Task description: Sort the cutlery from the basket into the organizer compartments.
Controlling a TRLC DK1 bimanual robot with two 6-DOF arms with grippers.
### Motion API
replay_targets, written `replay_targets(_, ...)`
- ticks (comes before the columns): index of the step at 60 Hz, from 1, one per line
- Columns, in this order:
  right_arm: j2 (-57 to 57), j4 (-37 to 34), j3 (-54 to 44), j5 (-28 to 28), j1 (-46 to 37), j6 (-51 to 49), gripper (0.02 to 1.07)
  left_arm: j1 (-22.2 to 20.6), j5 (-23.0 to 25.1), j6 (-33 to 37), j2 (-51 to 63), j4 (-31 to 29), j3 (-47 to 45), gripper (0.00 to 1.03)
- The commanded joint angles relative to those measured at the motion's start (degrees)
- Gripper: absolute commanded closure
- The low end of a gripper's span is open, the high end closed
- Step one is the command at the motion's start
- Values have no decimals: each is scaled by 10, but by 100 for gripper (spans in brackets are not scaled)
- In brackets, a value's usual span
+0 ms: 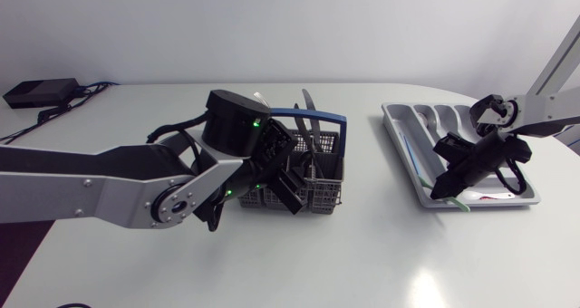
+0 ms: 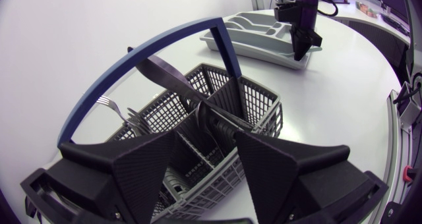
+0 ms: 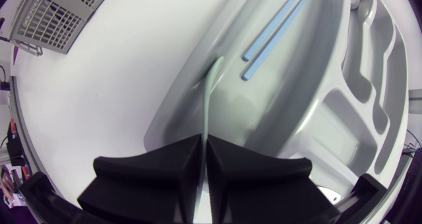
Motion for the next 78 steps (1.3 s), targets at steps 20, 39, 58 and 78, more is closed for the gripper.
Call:
replay_targets(20,-75,-31,-14,-42,-74,-208,98,-5,-2,12,-9,3,-12,40)
replay_targets(39,-27,-26,23,-93,-189,-399,97,-12,-2,12,-9,4,-10,40)
replay_targets(58,35,54,15,-122,-239,-549,97,-12,-2,10,-9,4,-12,40)
replay_targets(78,62,63,41,-108,-239,-639,97,-19,-2,8,-7,2,-12,40)
